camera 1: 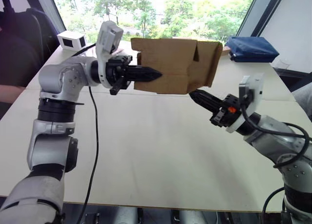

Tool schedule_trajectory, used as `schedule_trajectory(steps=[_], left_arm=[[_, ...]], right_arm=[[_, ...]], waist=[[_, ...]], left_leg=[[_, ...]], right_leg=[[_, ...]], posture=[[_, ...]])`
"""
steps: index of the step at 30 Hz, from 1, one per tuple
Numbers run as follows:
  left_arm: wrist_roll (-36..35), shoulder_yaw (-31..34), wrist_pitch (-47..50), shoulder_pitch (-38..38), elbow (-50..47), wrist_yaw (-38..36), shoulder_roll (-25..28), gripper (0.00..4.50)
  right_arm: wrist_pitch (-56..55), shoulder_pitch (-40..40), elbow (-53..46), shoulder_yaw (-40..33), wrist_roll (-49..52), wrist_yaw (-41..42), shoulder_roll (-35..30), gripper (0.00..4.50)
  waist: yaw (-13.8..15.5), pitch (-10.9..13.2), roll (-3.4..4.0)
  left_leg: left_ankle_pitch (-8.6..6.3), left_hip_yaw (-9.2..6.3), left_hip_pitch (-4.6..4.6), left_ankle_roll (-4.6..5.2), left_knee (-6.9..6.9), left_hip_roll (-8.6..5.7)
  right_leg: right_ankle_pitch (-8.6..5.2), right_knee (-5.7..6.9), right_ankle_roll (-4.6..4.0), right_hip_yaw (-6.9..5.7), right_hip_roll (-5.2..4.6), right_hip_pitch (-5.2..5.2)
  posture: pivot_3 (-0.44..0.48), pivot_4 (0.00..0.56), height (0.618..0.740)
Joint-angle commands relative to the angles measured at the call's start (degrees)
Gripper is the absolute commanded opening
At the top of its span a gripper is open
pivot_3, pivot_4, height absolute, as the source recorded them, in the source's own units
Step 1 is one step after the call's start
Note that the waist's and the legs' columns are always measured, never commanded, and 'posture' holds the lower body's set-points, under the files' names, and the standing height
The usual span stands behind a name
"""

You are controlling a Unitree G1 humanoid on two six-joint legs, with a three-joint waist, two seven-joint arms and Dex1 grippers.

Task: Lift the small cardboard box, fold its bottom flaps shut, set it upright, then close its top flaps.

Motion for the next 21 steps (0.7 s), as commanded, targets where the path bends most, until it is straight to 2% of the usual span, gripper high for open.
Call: schedule_trajectory(steps=[1,15,21], left_arm=[[-0.2,0.5,-0.9,0.3,-0.8,0.0,0.0,0.00],[-0.7,0.3,-0.8,1.0,-1.6,0.2,-0.6,0.00],[0.2,0.8,-2.0,0.3,-0.1,0.6,0.0,0.00]], right_arm=[[-0.2,-2.6,-1.6,-0.4,1.7,-0.8,0.9,0.04],[0.6,-4.7,-0.9,3.0,2.5,0.8,2.7,0.04],[1.7,-0.6,-1.5,-3.5,7.2,2.9,-1.1,0.04]], waist=[[0.0,0.0,0.00],[0.0,0.0,0.00],[0.1,0.0,0.00]], left_leg=[[0.00,0.00,0.00,0.00,0.00,0.00],[0.00,0.00,-0.02,0.00,0.00,0.00],[0.00,0.00,-0.03,0.00,0.01,-0.01]], right_leg=[[0.00,0.00,0.00,0.00,0.00,0.00],[0.00,0.00,0.00,-0.01,0.00,-0.01],[0.01,0.00,0.00,-0.01,-0.01,-0.01]], posture=[[0.000,0.150,0.740],[0.000,0.150,0.740],[0.000,0.150,0.740]])
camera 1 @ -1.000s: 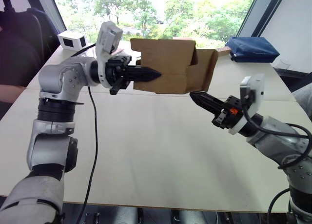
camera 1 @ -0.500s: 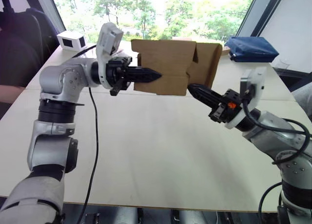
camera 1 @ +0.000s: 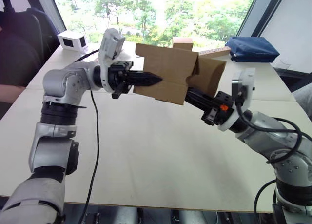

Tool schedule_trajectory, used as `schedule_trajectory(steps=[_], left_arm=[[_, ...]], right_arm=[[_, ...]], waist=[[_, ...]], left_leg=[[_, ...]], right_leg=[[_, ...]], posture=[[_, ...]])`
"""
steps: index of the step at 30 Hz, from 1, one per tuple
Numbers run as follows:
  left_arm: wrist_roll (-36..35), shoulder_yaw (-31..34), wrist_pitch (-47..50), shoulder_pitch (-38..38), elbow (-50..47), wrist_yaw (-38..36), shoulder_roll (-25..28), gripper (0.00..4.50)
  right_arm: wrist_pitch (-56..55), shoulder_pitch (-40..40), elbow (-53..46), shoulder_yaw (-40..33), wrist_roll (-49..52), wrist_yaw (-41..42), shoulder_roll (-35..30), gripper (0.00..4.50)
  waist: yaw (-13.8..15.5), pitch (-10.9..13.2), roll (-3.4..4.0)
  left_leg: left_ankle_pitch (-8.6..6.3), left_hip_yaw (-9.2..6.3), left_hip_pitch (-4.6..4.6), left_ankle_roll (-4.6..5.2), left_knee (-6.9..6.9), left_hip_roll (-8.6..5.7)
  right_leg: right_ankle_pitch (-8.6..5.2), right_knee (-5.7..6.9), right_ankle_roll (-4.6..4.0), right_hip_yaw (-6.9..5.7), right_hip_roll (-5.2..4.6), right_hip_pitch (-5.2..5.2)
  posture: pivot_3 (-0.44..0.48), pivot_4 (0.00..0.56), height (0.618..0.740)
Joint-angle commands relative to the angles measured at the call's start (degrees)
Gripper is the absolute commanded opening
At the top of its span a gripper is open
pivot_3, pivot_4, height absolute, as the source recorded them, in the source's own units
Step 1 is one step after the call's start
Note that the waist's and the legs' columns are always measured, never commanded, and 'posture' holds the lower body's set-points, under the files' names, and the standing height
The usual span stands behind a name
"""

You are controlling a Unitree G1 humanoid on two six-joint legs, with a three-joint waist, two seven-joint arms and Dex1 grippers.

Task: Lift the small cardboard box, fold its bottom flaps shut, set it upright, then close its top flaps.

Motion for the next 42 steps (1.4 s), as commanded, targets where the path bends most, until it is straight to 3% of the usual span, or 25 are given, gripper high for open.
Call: schedule_trajectory(steps=[1,6,13,18,24,30,42], left_arm=[[-0.1,1.5,-1.3,-1.6,-0.4,0.3,0.6,0.00],[-0.4,2.0,-1.4,-1.9,-0.1,0.4,0.9,0.00],[-1.3,2.8,-0.7,-2.0,-0.9,1.1,0.7,0.00],[-2.4,3.5,0.8,-1.5,-3.1,2.0,0.8,0.00],[-3.3,4.5,1.0,-2.4,-2.0,3.5,0.4,0.00],[-3.6,5.1,0.7,-3.2,-0.1,3.9,0.2,0.00],[-3.0,5.4,-0.6,-4.2,2.2,4.0,-1.6,0.00]], right_arm=[[0.8,3.6,-2.1,-6.5,5.0,2.3,-3.7,0.04],[1.7,7.8,0.6,-16.5,20.3,0.6,-8.1,0.04],[-3.0,3.1,9.0,-19.7,20.6,-4.5,-6.3,0.04],[-9.6,-2.2,17.9,-13.1,0.1,-9.3,-2.7,0.04],[-11.6,-8.0,20.6,-4.8,-8.3,-7.9,5.6,0.04],[-11.1,-8.3,15.9,-4.1,-4.2,-7.2,13.8,0.04],[-10.7,-4.5,10.2,-5.7,9.2,-8.3,21.3,0.04]], waist=[[0.1,0.0,0.00],[0.0,0.0,0.00],[-0.2,0.0,0.00],[-0.2,0.0,0.03],[-0.6,0.0,0.04],[-0.5,0.0,0.04],[-0.5,0.0,0.04]], left_leg=[[0.00,-0.01,0.00,0.00,0.00,0.00],[-0.01,0.00,-0.02,0.01,0.00,-0.01],[0.00,0.00,0.07,-0.01,-0.01,0.04],[0.01,0.06,0.03,-0.01,0.01,-0.02],[0.05,0.05,-0.04,-0.09,-0.01,0.01],[0.19,0.05,-0.21,-0.32,0.01,-0.01],[0.15,0.03,-0.21,-0.24,0.02,0.00]], right_leg=[[0.00,-0.01,0.00,-0.01,0.00,0.01],[0.01,-0.03,0.02,-0.01,-0.02,0.00],[0.02,0.08,0.02,0.00,0.03,0.01],[0.03,0.07,0.03,0.05,-0.02,-0.02],[0.04,0.21,0.06,0.08,0.04,-0.19],[0.04,0.67,0.07,0.09,0.00,-0.49],[0.04,0.69,0.06,0.08,0.01,-0.50]], posture=[[0.000,0.150,0.740],[0.000,0.150,0.740],[0.000,0.150,0.740],[0.000,0.150,0.740],[0.000,0.150,0.740],[0.000,0.150,0.740],[0.000,0.150,0.740]])
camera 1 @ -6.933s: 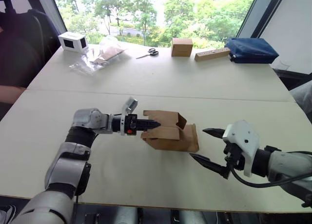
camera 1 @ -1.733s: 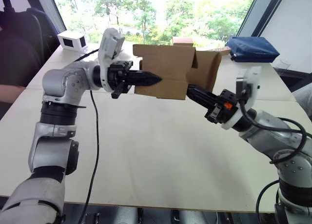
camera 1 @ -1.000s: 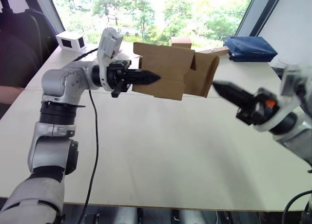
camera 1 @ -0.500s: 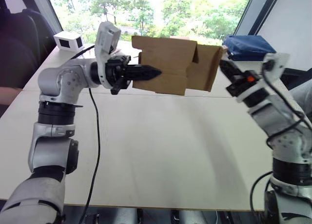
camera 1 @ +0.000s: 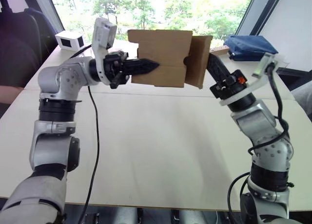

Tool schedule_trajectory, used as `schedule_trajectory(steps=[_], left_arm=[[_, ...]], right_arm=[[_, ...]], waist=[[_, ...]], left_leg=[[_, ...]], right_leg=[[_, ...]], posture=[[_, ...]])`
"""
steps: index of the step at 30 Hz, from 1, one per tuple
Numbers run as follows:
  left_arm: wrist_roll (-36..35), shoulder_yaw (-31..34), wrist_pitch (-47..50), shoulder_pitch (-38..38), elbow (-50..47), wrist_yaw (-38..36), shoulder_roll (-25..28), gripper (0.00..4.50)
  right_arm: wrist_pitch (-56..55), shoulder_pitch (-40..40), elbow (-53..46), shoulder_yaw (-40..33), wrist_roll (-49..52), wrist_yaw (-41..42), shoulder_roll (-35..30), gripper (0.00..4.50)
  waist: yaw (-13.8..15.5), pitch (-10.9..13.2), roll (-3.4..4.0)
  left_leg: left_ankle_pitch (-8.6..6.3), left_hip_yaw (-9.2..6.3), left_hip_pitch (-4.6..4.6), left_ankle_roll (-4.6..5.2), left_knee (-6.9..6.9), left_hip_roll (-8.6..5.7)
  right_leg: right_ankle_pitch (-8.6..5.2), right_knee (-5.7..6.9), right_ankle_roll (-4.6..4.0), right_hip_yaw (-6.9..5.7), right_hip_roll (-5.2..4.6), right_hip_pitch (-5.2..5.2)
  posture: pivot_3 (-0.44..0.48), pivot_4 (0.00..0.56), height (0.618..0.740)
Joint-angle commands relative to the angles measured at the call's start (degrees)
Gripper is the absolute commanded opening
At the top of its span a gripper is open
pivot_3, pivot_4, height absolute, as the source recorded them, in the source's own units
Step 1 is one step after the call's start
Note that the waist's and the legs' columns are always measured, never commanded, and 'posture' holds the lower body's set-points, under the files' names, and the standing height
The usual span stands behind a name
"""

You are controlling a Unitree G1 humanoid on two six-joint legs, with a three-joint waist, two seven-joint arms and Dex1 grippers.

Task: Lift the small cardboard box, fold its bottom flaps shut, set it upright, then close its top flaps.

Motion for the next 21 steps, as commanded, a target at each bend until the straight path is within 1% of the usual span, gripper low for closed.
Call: schedule_trajectory(steps=[1,6,7,8,9,10,11,21], left_arm=[[-0.9,1.4,-1.1,-2.3,-0.7,-0.4,-0.1,0.00],[-1.4,2.2,-1.1,-2.7,-0.5,0.0,-0.6,0.00],[-1.4,2.2,-1.1,-2.7,-0.6,0.1,-0.7,0.00],[-1.4,2.2,-1.0,-2.6,-0.7,0.1,-0.7,0.00],[-1.4,2.3,-1.1,-2.5,-0.9,0.1,-0.8,0.00],[-1.3,2.3,-1.1,-2.5,-0.9,0.2,-0.8,0.00],[-1.2,2.4,-1.2,-2.4,-1.1,0.3,-0.9,0.00],[-1.3,2.4,-1.3,-2.1,-2.0,0.4,-0.4,0.00]], right_arm=[[-0.8,0.1,-1.9,-0.5,3.6,0.3,1.6,0.04],[-1.1,0.4,-0.8,-0.6,6.0,0.9,3.4,0.04],[-1.3,0.3,-0.5,-0.4,6.5,1.3,4.0,0.53],[-1.5,0.3,-0.3,-0.4,6.8,1.5,4.4,0.69],[-1.9,0.0,0.2,-0.5,7.4,1.4,5.2,1.14],[-2.2,-0.2,0.5,-0.7,7.8,1.2,5.8,1.40],[-2.8,-0.4,0.9,-0.9,8.2,0.6,6.7,1.84],[-4.2,-0.9,0.9,-0.2,10.6,-0.4,10.4,1.84]], waist=[[-0.1,0.0,0.00],[-0.6,0.0,0.00],[-0.7,0.0,0.00],[-0.8,0.0,0.00],[-0.9,0.0,0.00],[-0.9,0.0,0.00],[-0.9,0.0,0.00],[-0.9,0.0,0.01]], left_leg=[[0.00,0.00,0.00,0.00,0.00,0.00],[-0.01,-0.02,0.00,0.01,0.00,0.00],[-0.01,-0.02,0.00,0.01,-0.01,0.00],[-0.01,-0.02,0.00,0.01,0.00,0.00],[-0.01,-0.01,0.00,0.01,0.00,0.00],[-0.01,-0.02,0.00,0.01,-0.01,0.00],[0.00,-0.02,0.00,0.00,-0.01,0.01],[0.02,-0.02,0.00,-0.04,-0.01,0.02]], right_leg=[[0.00,0.00,0.00,0.00,0.00,0.00],[0.00,0.00,0.00,0.00,0.00,-0.02],[0.00,0.00,0.00,0.00,0.00,-0.01],[0.00,0.01,0.00,0.00,0.00,-0.01],[0.00,0.02,0.00,0.00,0.00,-0.01],[0.00,0.02,0.00,0.00,0.00,-0.01],[0.00,0.02,0.00,0.00,0.01,-0.02],[0.00,0.04,0.00,0.00,0.00,-0.03]], posture=[[0.000,0.150,0.740],[0.000,0.150,0.740],[0.000,0.150,0.740],[0.000,0.150,0.740],[0.000,0.150,0.740],[0.000,0.150,0.740],[0.000,0.150,0.740],[0.000,0.150,0.740]])
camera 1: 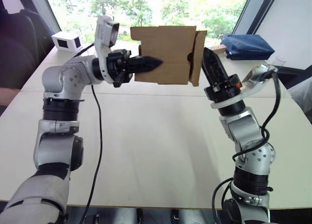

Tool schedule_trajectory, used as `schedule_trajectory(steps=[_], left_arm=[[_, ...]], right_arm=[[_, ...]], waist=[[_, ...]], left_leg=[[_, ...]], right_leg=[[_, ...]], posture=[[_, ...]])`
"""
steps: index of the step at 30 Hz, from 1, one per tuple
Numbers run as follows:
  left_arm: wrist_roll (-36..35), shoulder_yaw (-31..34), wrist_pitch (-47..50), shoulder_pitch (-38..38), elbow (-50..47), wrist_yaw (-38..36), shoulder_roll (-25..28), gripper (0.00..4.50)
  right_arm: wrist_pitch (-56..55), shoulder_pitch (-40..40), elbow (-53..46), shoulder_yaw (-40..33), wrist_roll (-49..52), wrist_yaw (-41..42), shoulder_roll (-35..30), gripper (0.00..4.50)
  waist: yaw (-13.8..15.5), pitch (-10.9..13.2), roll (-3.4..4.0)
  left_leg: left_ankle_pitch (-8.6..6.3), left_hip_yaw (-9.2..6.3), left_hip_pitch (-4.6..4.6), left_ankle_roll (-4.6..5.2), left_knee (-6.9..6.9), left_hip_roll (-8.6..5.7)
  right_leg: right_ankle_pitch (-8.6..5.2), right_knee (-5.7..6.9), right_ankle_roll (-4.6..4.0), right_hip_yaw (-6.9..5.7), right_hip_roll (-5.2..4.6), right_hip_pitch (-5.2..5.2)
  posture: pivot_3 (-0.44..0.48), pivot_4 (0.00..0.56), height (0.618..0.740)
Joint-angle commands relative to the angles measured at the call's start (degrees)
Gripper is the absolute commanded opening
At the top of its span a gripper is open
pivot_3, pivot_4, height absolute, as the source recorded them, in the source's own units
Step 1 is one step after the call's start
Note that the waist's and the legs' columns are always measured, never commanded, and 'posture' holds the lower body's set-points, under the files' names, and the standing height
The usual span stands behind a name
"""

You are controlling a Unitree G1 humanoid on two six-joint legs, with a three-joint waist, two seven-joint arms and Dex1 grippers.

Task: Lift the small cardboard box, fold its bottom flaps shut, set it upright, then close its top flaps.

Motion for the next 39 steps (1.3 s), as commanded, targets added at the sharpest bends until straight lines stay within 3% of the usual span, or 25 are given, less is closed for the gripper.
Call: schedule_trajectory(steps=[1,39], left_arm=[[-1.3,1.9,-0.6,-1.8,-1.7,0.1,0.6,0.00],[-1.2,1.8,-0.6,-2.3,-0.3,0.6,0.1,0.00]], right_arm=[[-1.4,-1.3,-1.7,-0.2,1.8,-0.2,0.9,1.84],[-4.6,0.4,-4.1,2.4,-1.8,-1.6,1.3,1.84]], waist=[[0.0,0.0,0.00],[0.0,0.0,0.00]], left_leg=[[0.00,0.00,0.00,0.00,0.00,0.00],[0.00,0.00,0.00,0.00,0.00,0.00]], right_leg=[[0.00,0.00,0.00,0.00,0.00,0.00],[0.00,0.00,0.00,0.00,0.00,0.00]], posture=[[0.000,0.150,0.740],[0.000,0.150,0.740]])
